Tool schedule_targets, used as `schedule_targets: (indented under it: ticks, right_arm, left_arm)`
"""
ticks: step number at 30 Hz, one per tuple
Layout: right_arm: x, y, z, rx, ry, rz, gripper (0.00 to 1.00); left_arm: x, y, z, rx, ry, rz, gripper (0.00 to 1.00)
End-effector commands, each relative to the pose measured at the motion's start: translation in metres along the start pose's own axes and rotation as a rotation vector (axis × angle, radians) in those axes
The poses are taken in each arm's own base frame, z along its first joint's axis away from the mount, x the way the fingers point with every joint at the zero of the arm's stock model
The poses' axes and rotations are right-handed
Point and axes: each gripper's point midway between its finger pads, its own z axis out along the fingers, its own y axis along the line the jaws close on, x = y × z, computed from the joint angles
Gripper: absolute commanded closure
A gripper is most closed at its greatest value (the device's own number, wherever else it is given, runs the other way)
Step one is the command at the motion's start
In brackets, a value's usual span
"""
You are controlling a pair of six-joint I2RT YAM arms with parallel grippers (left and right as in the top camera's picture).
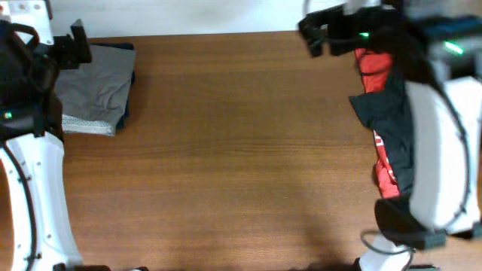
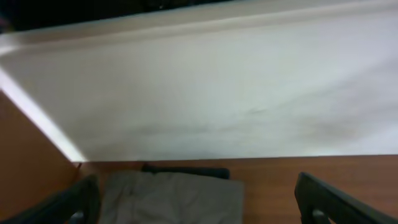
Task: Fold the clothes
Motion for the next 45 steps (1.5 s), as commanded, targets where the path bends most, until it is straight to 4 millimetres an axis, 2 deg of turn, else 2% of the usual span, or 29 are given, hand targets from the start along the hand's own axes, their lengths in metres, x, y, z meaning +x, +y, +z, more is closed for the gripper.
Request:
schedule_targets:
  ticks: [1, 4, 6, 14, 18, 21, 24, 28, 33, 38, 45]
  right_arm:
    - [-0.023, 0.011, -0.052, 0.022, -0.129, -0.041, 0.01]
    - [-0.029, 0.015, -0.071, 0.025, -0.172, -0.052, 0.01]
    - [-0.030, 0.016, -0.076, 0.026, -0.181, -0.054, 0.01]
    - [-0.028, 0.016, -0.073, 0.025, -0.170, -0.052, 0.01]
    - [-0.011, 0.001, -0.070, 0.107, -0.097, -0.034, 0.01]
    - [-0.001, 0.001, -0.069, 0.107, -0.058, -0.026, 0.01]
    - [-0.004, 0.003, -0.078, 0.111, -0.082, -0.031, 0.01]
    - [-0.008, -0.007, -0.096, 0.194, -0.121, -0.034, 0.01]
    - [-0.003, -0.017, -0.114, 0.277, -0.155, -0.033, 0.01]
    - [0.015, -0.022, -0.120, 0.310, -0.190, -0.029, 0.01]
    - [0.075, -0.038, -0.100, 0.347, -0.236, -0.011, 0.01]
  left_arm:
    - [-0.003, -0.006, -0.002, 0.022, -0.005, -0.010, 0.01]
    - [-0.001, -0.006, -0.001, 0.023, 0.003, -0.011, 0.01]
    - [0.003, -0.007, -0.001, 0.025, 0.020, -0.014, 0.01]
    - [0.037, -0.013, -0.004, 0.049, 0.156, -0.034, 0.01]
    - [0.058, -0.018, -0.009, 0.066, 0.247, -0.047, 0.01]
    - [0.073, -0.022, -0.013, 0.077, 0.311, -0.056, 0.01]
    - [0.087, -0.025, -0.018, 0.088, 0.372, -0.065, 0.01]
    - [0.101, -0.028, -0.025, 0.099, 0.434, -0.074, 0.01]
    - [0.105, -0.029, -0.027, 0.103, 0.454, -0.077, 0.01]
    - [0.105, -0.029, -0.027, 0.103, 0.454, -0.077, 0.01]
    - [0.105, -0.029, -0.027, 0.103, 0.454, -0.077, 0.01]
